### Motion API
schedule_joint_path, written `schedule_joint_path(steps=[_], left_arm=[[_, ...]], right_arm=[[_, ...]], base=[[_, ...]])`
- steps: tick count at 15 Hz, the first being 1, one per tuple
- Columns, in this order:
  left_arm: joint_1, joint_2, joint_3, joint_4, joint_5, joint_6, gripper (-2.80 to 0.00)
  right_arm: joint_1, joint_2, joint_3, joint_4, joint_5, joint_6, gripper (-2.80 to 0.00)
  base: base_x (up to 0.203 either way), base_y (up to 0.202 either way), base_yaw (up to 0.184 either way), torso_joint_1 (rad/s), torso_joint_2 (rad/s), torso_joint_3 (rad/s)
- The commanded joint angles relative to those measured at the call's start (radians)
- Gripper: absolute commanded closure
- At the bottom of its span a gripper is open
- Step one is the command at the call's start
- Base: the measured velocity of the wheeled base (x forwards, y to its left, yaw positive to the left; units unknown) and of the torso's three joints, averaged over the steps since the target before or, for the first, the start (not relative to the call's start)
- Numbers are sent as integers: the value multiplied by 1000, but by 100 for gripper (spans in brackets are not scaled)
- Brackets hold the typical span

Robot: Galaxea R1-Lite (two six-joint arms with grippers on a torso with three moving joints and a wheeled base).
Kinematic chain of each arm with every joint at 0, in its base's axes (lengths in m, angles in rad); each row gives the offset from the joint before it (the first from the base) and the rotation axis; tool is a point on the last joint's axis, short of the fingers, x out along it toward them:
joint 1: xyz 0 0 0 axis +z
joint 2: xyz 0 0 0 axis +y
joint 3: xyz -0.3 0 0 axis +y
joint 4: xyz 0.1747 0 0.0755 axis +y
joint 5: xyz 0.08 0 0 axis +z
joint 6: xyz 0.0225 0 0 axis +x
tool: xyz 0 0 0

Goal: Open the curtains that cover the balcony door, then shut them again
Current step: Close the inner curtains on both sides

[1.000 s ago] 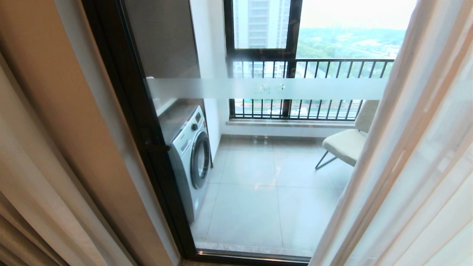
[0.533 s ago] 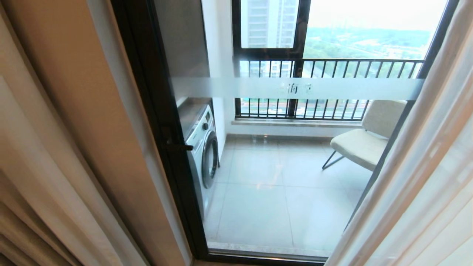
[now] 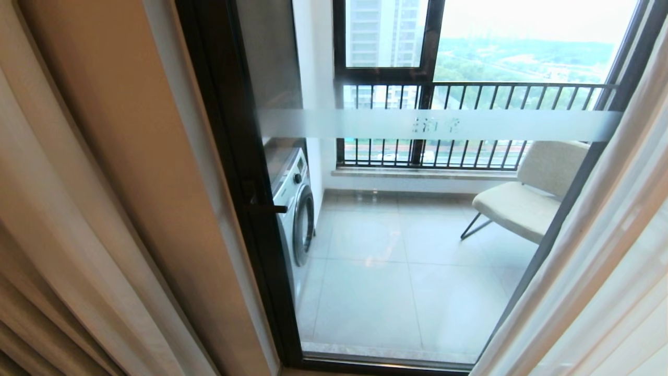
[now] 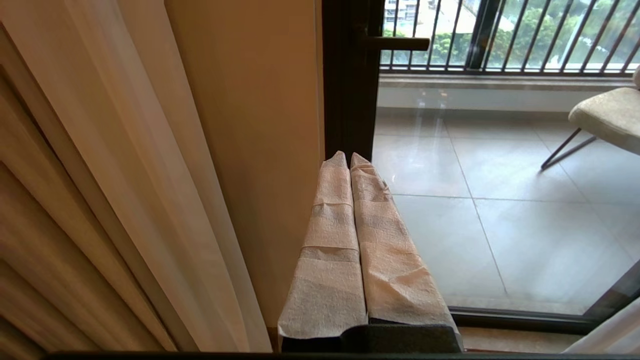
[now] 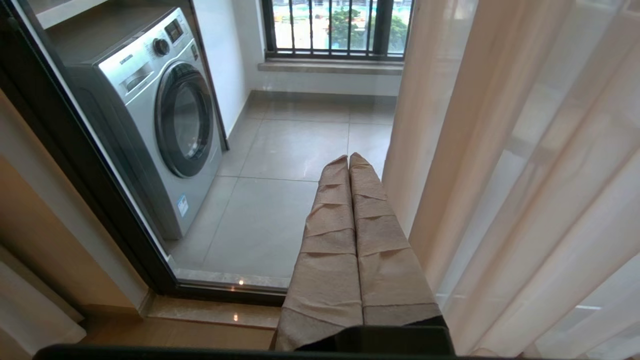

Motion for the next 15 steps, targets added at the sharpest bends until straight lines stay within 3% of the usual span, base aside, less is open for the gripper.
schedule_joint_path(steps=[1, 10, 15], left_arm=[[0, 0, 0, 0, 0, 0, 0], [0, 0, 0, 0, -2, 0, 0], [0, 0, 0, 0, -2, 0, 0]], right_arm=[[0, 1, 0, 0, 0, 0, 0], [0, 2, 0, 0, 0, 0, 0], [0, 2, 0, 0, 0, 0, 0]], base=[[0, 0, 0, 0, 0, 0], [0, 0, 0, 0, 0, 0], [173, 0, 1, 6, 5, 2]])
